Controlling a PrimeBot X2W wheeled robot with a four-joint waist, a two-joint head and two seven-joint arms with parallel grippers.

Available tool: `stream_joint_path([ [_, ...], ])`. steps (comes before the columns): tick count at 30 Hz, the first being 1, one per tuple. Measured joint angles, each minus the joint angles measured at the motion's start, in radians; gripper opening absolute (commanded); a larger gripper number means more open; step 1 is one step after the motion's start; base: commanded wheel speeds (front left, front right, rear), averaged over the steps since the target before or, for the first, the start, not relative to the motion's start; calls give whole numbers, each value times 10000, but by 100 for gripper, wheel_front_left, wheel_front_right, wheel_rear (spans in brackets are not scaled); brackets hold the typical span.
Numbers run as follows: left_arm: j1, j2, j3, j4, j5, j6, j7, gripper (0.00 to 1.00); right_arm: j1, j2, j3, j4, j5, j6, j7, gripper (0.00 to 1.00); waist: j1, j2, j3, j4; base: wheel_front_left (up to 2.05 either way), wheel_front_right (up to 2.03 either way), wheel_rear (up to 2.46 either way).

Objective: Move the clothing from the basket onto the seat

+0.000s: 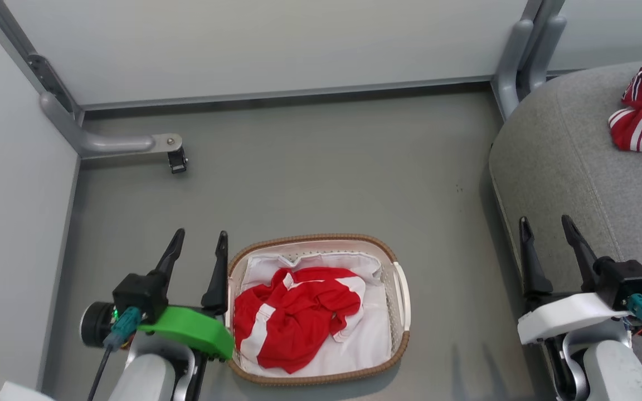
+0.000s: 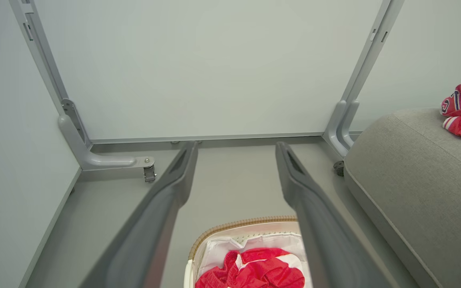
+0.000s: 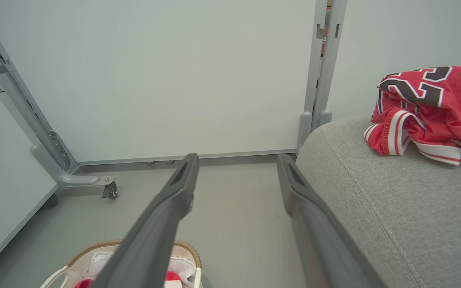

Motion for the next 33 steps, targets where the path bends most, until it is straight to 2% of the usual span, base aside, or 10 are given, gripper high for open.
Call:
stream_joint_path([
  [4, -1059, -96, -696, 629, 387, -219, 355, 100, -469, -2, -36, -334, -69, 0, 0, 100, 0, 0, 592, -86, 0, 0, 0],
  [12, -2968, -140, -2238, 2963, 1074, -522, 1158, 100, -1551, -4, 282, -719, 50, 0, 0, 100, 1, 0, 2186, -425, 0, 0, 0],
  [22, -4772, 278, -3687, 5937, 1779, -579, 2217, 100, -2574, -10, 748, -1129, 535, 2, 0, 100, 2, 0, 4238, -1074, 0, 0, 0],
  [33, -6133, 593, -4849, 7522, 2188, -581, 2571, 100, -3145, -10, 1133, -1388, 978, 0, 0, 100, 2, 0, 5967, -1870, 0, 0, 0],
])
